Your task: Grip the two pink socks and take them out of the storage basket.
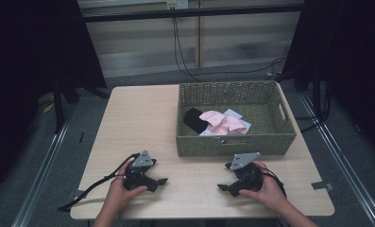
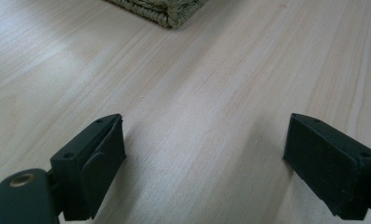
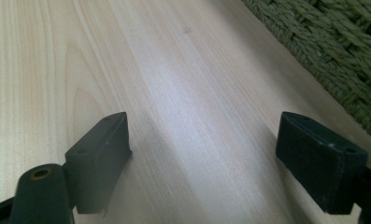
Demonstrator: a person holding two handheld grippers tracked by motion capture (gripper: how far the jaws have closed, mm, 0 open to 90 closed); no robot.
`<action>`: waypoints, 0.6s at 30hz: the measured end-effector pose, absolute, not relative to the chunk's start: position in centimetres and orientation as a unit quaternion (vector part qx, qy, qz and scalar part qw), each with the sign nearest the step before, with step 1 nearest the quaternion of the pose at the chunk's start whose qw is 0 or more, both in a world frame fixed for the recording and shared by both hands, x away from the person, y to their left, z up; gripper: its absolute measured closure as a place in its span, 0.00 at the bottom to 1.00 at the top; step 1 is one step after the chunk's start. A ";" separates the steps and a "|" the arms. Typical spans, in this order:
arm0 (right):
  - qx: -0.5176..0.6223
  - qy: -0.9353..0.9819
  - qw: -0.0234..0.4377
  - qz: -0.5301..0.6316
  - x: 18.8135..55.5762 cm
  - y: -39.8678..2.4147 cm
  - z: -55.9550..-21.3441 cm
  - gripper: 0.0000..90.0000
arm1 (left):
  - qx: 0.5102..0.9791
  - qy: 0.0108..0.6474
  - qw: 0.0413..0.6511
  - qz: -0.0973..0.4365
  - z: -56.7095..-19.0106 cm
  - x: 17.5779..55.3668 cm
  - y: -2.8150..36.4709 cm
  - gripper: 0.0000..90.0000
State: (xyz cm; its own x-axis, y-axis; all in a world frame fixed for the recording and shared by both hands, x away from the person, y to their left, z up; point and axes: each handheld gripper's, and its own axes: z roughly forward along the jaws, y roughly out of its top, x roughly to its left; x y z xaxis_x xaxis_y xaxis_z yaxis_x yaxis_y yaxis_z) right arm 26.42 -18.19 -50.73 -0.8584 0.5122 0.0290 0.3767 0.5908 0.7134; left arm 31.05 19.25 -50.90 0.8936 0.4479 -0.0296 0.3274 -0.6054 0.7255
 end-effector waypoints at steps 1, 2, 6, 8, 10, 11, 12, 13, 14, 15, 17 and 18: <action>0.252 0.889 0.086 0.372 26.4 -18.2 -50.6 0.21 | 0.893 0.217 0.387 0.077 -50.9 31.0 19.2 0.13; 0.251 0.892 0.083 0.366 26.5 -18.2 -50.4 0.22 | 0.893 0.217 0.388 0.078 -50.9 31.1 19.2 0.13; 0.253 0.896 0.065 0.360 26.7 -18.3 -49.5 0.26 | 0.893 0.217 0.387 0.078 -50.9 31.1 19.2 0.13; 0.249 0.901 0.065 0.349 26.8 -18.3 -48.8 0.26 | 0.892 0.218 0.388 0.076 -50.9 31.0 19.2 0.13; 0.250 0.904 0.060 0.340 26.9 -18.3 -47.9 0.26 | 0.893 0.218 0.387 0.077 -50.9 31.0 19.2 0.13; 0.250 0.906 0.058 0.336 27.0 -18.4 -47.3 0.26 | 0.893 0.217 0.388 0.078 -50.9 31.0 19.2 0.13; 0.249 0.907 0.057 0.334 27.1 -18.4 -46.8 0.26 | 0.893 0.217 0.387 0.077 -50.9 31.0 19.2 0.13; 0.248 0.908 0.054 0.332 27.2 -18.4 -46.4 0.26 | 0.893 0.217 0.387 0.077 -50.9 31.0 19.2 0.13; 0.248 0.908 0.054 0.332 27.2 -18.4 -46.4 0.26 | 0.893 0.217 0.388 0.078 -50.9 31.1 19.2 0.13; 0.247 0.911 0.052 0.325 27.3 -18.4 -45.8 0.26 | 0.893 0.217 0.387 0.078 -50.9 31.1 19.2 0.13; 0.249 0.916 0.042 0.312 27.7 -18.5 -44.3 0.26 | 0.893 0.217 0.387 0.077 -50.9 31.0 19.2 0.13; 0.246 0.917 0.041 0.311 27.8 -18.6 -44.0 0.26 | 0.893 0.218 0.387 0.077 -50.9 31.0 19.2 0.13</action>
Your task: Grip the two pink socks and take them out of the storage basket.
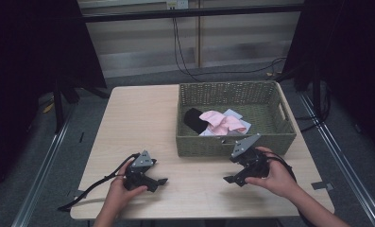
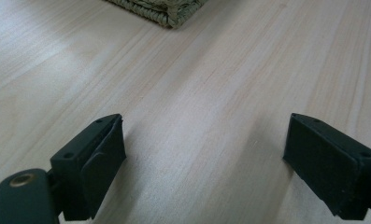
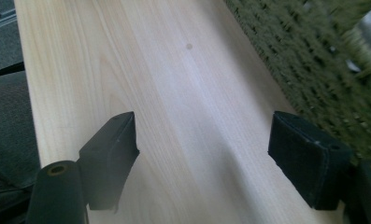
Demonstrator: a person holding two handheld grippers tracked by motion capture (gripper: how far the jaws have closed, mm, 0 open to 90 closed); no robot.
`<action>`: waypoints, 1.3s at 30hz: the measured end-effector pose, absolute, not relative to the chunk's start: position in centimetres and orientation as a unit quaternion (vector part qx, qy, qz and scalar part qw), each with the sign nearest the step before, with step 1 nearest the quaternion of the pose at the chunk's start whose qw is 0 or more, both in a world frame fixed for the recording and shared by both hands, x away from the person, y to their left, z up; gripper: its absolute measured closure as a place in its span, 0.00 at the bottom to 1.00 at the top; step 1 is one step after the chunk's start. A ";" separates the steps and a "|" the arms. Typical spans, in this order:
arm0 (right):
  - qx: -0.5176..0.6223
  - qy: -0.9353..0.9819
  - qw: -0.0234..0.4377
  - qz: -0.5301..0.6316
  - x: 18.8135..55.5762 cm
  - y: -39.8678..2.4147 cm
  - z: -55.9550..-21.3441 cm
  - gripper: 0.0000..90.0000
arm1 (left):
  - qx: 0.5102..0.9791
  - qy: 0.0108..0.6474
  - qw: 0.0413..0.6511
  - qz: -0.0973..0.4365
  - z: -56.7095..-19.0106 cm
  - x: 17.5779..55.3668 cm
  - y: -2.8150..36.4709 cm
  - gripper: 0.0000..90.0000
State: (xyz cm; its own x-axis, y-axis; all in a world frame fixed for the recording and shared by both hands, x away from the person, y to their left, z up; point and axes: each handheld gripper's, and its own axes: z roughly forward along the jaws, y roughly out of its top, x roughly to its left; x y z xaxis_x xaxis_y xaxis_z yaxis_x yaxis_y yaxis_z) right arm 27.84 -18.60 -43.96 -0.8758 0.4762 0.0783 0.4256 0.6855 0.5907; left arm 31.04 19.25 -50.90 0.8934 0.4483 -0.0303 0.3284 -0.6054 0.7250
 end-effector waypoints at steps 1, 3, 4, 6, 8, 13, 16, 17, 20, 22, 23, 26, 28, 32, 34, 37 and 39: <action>0.246 0.918 0.037 0.308 28.0 -18.6 -43.6 0.26 | 0.893 0.218 0.387 0.077 -50.9 31.0 19.2 0.13; 0.244 0.921 0.034 0.303 28.2 -18.7 -42.9 0.26 | 0.893 0.217 0.387 0.077 -50.9 31.0 19.2 0.13; 0.244 0.921 0.034 0.303 28.2 -18.7 -42.9 0.26 | 0.893 0.217 0.387 0.077 -50.9 31.0 19.2 0.13; 0.248 0.925 0.020 0.288 28.6 -18.7 -42.1 0.26 | 0.893 0.217 0.387 0.078 -50.9 31.1 19.2 0.13; 0.247 0.928 0.018 0.279 28.8 -18.7 -41.6 0.26 | 0.893 0.217 0.387 0.077 -50.9 31.0 19.2 0.13; 0.239 0.935 0.016 0.263 29.4 -18.6 -40.0 0.26 | 0.893 0.217 0.387 0.077 -50.9 31.0 19.3 0.13; 0.235 0.937 0.017 0.257 29.7 -18.5 -39.1 0.26 | 0.893 0.218 0.387 0.076 -50.9 31.0 19.2 0.13; 0.235 0.938 0.017 0.256 29.8 -18.4 -38.9 0.26 | 0.893 0.217 0.387 0.078 -50.9 31.1 19.2 0.13; 0.229 0.941 0.021 0.248 30.2 -18.4 -38.0 0.26 | 0.893 0.218 0.387 0.076 -50.9 31.0 19.2 0.13; 0.230 0.941 0.023 0.246 30.4 -18.3 -37.4 0.26 | 0.893 0.217 0.387 0.076 -50.9 31.0 19.2 0.13; 0.230 0.942 0.021 0.243 30.6 -18.3 -37.1 0.26 | 0.893 0.217 0.387 0.077 -50.9 31.0 19.3 0.13; 0.230 0.943 0.019 0.239 31.1 -18.3 -36.3 0.26 | 0.893 0.217 0.387 0.077 -50.9 31.0 19.2 0.13; 0.235 0.942 0.022 0.238 31.6 -18.4 -35.8 0.26 | 0.893 0.217 0.387 0.077 -50.9 31.0 19.3 0.13; 0.239 0.941 0.023 0.238 32.4 -18.5 -35.1 0.26 | 0.893 0.217 0.387 0.077 -50.9 31.0 19.3 0.13; 0.242 0.940 0.023 0.238 32.8 -18.6 -34.8 0.27 | 0.893 0.218 0.387 0.076 -50.9 31.0 19.2 0.13; 0.245 0.939 0.026 0.239 33.5 -18.7 -34.4 0.27 | 0.892 0.218 0.388 0.076 -50.9 31.0 19.2 0.13; 0.249 0.938 0.025 0.241 34.1 -18.7 -34.0 0.27 | 0.892 0.218 0.388 0.076 -50.9 31.0 19.2 0.13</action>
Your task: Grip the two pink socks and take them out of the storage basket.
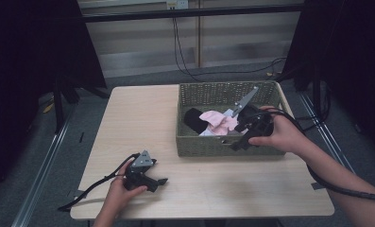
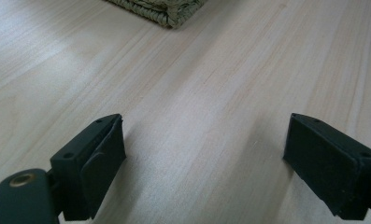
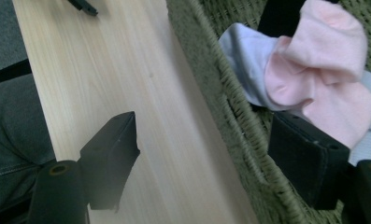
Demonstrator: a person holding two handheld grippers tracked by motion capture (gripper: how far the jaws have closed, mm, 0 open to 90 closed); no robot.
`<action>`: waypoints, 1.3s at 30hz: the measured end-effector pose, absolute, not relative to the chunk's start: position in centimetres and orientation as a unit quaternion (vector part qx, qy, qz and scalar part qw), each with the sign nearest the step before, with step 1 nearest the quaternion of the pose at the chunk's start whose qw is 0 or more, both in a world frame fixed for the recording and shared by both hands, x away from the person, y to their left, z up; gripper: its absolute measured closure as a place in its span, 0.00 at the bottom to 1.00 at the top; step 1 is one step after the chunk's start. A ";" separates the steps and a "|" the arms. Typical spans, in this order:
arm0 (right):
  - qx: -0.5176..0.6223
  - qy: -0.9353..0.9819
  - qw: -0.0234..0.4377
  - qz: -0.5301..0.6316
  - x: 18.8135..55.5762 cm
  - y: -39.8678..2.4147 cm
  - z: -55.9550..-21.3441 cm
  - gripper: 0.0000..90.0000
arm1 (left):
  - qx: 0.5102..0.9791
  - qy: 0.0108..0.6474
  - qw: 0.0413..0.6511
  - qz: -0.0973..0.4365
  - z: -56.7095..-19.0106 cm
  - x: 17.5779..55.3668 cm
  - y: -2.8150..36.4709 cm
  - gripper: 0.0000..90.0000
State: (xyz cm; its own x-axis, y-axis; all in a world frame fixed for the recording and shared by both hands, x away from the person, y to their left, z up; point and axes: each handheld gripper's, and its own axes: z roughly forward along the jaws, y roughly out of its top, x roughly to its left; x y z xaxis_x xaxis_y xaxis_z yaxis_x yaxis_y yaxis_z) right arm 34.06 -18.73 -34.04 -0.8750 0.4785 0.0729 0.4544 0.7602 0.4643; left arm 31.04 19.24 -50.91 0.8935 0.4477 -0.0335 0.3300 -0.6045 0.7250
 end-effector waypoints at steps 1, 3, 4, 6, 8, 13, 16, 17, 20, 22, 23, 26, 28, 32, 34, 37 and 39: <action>0.252 0.937 0.025 0.241 34.3 -18.7 -33.9 0.27 | 0.893 0.218 0.388 0.076 -50.9 31.0 19.2 0.13; 0.254 0.937 0.029 0.238 34.8 -18.8 -33.7 0.27 | 0.892 0.218 0.388 0.076 -50.9 31.0 19.2 0.13; 0.257 0.936 0.030 0.237 35.1 -18.8 -33.6 0.27 | 0.892 0.218 0.388 0.076 -50.9 31.0 19.2 0.13; 0.258 0.936 0.030 0.237 35.4 -18.8 -33.6 0.27 | 0.892 0.218 0.388 0.076 -50.9 31.0 19.2 0.13; 0.269 0.933 0.033 0.237 36.3 -18.9 -33.5 0.27 | 0.892 0.217 0.388 0.076 -50.9 31.1 19.2 0.13; 0.286 0.928 0.040 0.235 38.0 -19.2 -33.5 0.28 | 0.892 0.217 0.388 0.076 -50.9 31.1 19.2 0.13; 0.293 0.926 0.043 0.234 38.7 -19.3 -33.6 0.28 | 0.893 0.217 0.387 0.075 -50.9 31.1 19.2 0.13; 0.300 0.924 0.047 0.231 39.4 -19.5 -33.9 0.28 | 0.893 0.216 0.387 0.075 -50.9 31.1 19.2 0.13; 0.311 0.921 0.052 0.227 40.3 -19.6 -34.4 0.28 | 0.893 0.216 0.387 0.075 -50.9 31.1 19.2 0.13; 0.321 0.919 0.050 0.225 41.0 -19.8 -35.0 0.28 | 0.893 0.216 0.387 0.075 -50.9 31.1 19.2 0.13; 0.322 0.919 0.054 0.222 41.3 -19.9 -35.2 0.28 | 0.893 0.216 0.387 0.075 -50.9 31.1 19.2 0.13; 0.336 0.913 0.052 0.224 42.2 -20.0 -36.2 0.29 | 0.893 0.216 0.387 0.075 -50.9 31.1 19.2 0.13; 0.344 0.910 0.051 0.226 42.8 -20.2 -37.1 0.30 | 0.893 0.216 0.386 0.075 -50.9 31.1 19.2 0.13; 0.358 0.905 0.048 0.225 43.5 -20.3 -38.1 0.30 | 0.894 0.216 0.386 0.075 -50.9 31.1 19.2 0.13; 0.366 0.902 0.049 0.225 44.1 -20.1 -38.8 0.30 | 0.893 0.216 0.387 0.075 -50.9 31.1 19.2 0.13; 0.365 0.903 0.049 0.220 44.5 -19.9 -39.4 0.30 | 0.894 0.216 0.387 0.075 -50.9 31.1 19.2 0.13; 0.370 0.902 0.046 0.217 44.6 -19.7 -39.9 0.31 | 0.894 0.215 0.386 0.076 -50.9 31.1 19.2 0.12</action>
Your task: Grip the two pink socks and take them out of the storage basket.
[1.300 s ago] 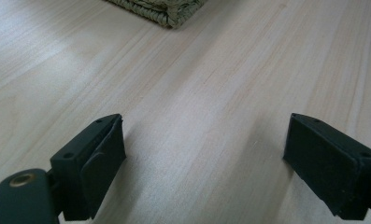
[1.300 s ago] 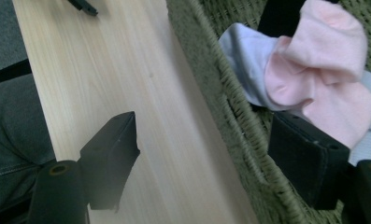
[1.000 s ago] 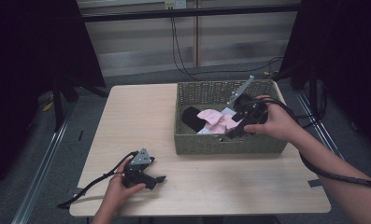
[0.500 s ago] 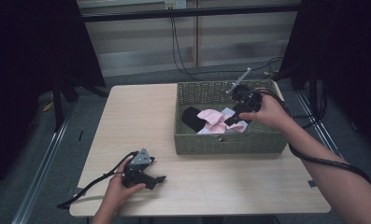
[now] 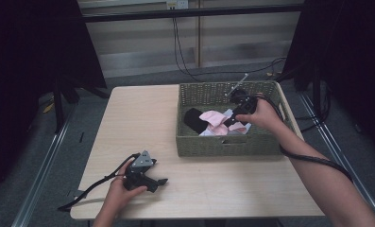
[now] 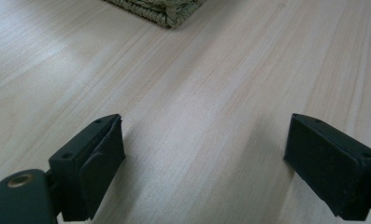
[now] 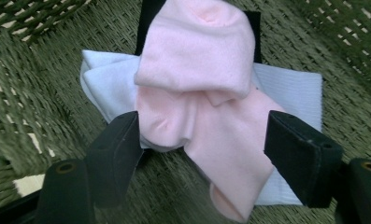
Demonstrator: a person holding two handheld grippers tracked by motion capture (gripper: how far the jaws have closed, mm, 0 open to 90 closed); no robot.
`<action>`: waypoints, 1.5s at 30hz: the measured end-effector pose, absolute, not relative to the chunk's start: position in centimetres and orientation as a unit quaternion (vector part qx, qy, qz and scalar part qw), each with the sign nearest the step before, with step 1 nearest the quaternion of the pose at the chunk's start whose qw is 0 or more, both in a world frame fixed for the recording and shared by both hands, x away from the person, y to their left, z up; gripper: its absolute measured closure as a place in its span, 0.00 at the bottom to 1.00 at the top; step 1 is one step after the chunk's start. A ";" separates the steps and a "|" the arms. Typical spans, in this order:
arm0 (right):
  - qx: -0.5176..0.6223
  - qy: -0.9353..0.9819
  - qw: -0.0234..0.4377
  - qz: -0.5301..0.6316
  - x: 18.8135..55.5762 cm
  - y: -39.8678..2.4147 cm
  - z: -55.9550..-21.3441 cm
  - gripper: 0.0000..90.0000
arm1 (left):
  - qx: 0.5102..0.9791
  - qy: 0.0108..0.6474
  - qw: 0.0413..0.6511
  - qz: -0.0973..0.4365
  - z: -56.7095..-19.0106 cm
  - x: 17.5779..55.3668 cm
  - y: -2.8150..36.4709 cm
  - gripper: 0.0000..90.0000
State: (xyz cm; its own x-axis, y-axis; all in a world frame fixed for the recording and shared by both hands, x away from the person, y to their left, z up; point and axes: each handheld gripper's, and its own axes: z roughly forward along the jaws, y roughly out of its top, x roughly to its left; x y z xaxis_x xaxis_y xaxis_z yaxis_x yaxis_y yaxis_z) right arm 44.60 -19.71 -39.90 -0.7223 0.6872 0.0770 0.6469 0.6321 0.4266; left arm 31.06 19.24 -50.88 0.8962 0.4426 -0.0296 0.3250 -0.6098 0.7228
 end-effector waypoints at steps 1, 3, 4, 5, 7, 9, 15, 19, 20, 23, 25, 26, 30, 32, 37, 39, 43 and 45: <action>0.365 0.905 0.048 0.215 44.7 -19.7 -40.1 0.32 | 0.894 0.214 0.386 0.076 -50.9 31.1 19.2 0.13; 0.368 0.904 0.043 0.214 44.7 -19.6 -40.5 0.34 | 0.895 0.213 0.385 0.076 -50.9 31.1 19.2 0.12; 0.366 0.905 0.042 0.214 44.8 -19.6 -40.7 0.36 | 0.894 0.214 0.386 0.076 -50.9 31.1 19.2 0.12; 0.369 0.904 0.039 0.213 44.8 -19.5 -40.9 0.38 | 0.894 0.214 0.386 0.076 -50.9 31.1 19.2 0.12; 0.366 0.906 0.039 0.209 44.9 -19.5 -41.3 0.42 | 0.894 0.214 0.386 0.076 -50.9 31.1 19.2 0.12; 0.371 0.903 0.037 0.212 45.0 -19.4 -41.6 0.48 | 0.894 0.214 0.386 0.076 -50.9 31.1 19.2 0.12; 0.379 0.901 0.027 0.210 45.3 -19.2 -42.4 0.60 | 0.894 0.214 0.387 0.076 -50.9 31.1 19.2 0.12; 0.387 0.902 0.010 0.194 45.6 -19.2 -43.2 0.76 | 0.893 0.214 0.388 0.076 -50.9 31.1 19.2 0.12; 0.386 0.902 0.006 0.192 45.7 -19.2 -43.3 0.80 | 0.893 0.214 0.387 0.076 -50.9 31.1 19.2 0.12; 0.385 0.904 -0.003 0.186 45.7 -19.2 -43.6 0.94 | 0.894 0.214 0.387 0.076 -50.9 31.1 19.2 0.12; 0.384 0.905 -0.005 0.186 45.6 -19.2 -43.6 0.97 | 0.894 0.214 0.387 0.076 -50.9 31.1 19.2 0.12; 0.383 0.904 -0.007 0.187 45.6 -19.2 -43.4 0.97 | 0.894 0.214 0.387 0.076 -50.9 31.1 19.2 0.12; 0.383 0.904 -0.008 0.190 45.5 -19.5 -42.6 0.97 | 0.894 0.214 0.387 0.076 -50.9 31.1 19.2 0.12; 0.379 0.906 -0.005 0.189 45.4 -19.7 -42.2 0.97 | 0.893 0.214 0.388 0.076 -50.9 31.1 19.2 0.12; 0.379 0.906 -0.001 0.187 45.0 -20.3 -41.3 0.97 | 0.894 0.214 0.387 0.076 -50.9 31.1 19.2 0.12; 0.381 0.905 -0.002 0.188 44.9 -20.6 -40.9 0.97 | 0.894 0.214 0.386 0.076 -50.9 31.1 19.2 0.12; 0.380 0.906 -0.001 0.187 44.7 -21.2 -40.3 0.97 | 0.894 0.214 0.386 0.076 -50.9 31.1 19.2 0.12; 0.381 0.905 0.001 0.190 44.7 -21.3 -40.1 0.97 | 0.894 0.214 0.386 0.076 -50.9 31.1 19.2 0.12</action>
State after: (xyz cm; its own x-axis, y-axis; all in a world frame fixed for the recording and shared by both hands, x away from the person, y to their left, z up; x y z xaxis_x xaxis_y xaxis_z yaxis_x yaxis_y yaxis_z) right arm 44.68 -21.34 -40.10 -0.7092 0.6903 0.1435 0.6897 0.6370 0.3442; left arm 31.06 19.24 -50.88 0.8973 0.4405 -0.0295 0.3236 -0.6108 0.7227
